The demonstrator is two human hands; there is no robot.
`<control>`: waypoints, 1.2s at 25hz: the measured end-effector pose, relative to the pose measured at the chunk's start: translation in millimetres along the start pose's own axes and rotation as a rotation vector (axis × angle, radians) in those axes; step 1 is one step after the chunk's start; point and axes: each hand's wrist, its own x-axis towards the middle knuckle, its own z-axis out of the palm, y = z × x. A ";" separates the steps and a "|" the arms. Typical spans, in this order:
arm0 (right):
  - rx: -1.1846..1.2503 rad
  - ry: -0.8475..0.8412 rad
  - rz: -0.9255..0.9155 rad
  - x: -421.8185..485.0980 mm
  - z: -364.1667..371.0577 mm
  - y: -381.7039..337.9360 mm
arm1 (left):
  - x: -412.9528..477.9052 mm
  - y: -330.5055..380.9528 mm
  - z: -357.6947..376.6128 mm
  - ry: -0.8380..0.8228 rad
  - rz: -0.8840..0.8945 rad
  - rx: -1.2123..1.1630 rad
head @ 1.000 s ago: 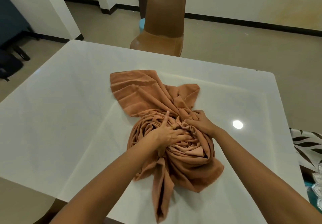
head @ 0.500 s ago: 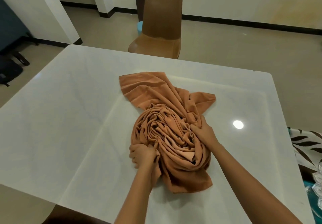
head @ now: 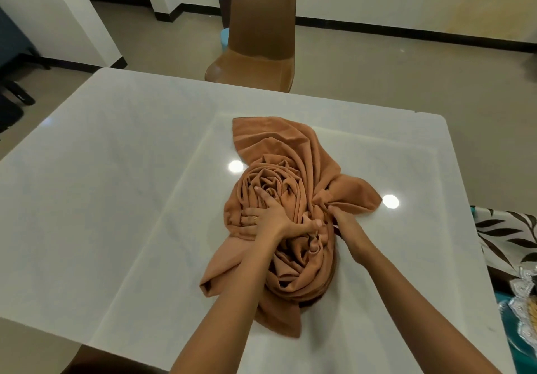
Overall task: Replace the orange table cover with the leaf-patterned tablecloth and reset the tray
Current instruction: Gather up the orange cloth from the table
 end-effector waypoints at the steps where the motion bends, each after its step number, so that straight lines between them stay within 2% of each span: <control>1: -0.037 0.002 -0.020 1.8 -0.7 1.2 | 1.2 3.4 5.6 0.000 0.018 0.030; 3: -0.094 -0.038 -0.046 2.9 -3.2 5.4 | 4.1 5.6 13.5 0.035 0.058 0.117; 6: -0.233 -0.130 0.013 8.4 -16.0 17.6 | 11.6 -0.8 12.8 0.091 0.161 0.313; 7: -0.309 -0.100 0.016 12.8 -18.6 24.1 | 14.2 -3.3 10.5 0.092 0.198 0.372; 9: -0.443 0.187 -0.053 22.1 -15.7 34.8 | 17.7 -6.9 6.0 0.076 0.250 0.473; 11: -0.379 0.500 -0.106 29.7 -10.8 40.2 | 17.8 -7.3 4.6 0.076 0.291 0.583; 13: -0.203 0.631 -0.044 38.7 -10.8 32.1 | 16.7 -6.7 6.6 0.068 0.352 0.704; 15: -0.064 0.648 -0.048 49.9 -7.8 20.5 | 17.0 -7.0 8.4 0.056 0.417 0.804; 17: 0.029 0.565 -0.143 59.2 -2.0 11.1 | 19.4 -7.2 7.4 0.048 0.462 0.879; 23: 0.028 0.059 -0.213 79.1 -19.2 3.5 | 18.9 -6.8 -0.1 -0.029 0.614 1.114; 28: -0.316 -0.336 -0.130 77.1 -32.1 -19.8 | 22.7 -5.8 -9.4 -0.066 0.799 1.293; 30: -0.438 -0.438 -0.092 71.1 -38.8 -28.7 | 25.5 -1.9 -17.8 -0.074 0.856 1.374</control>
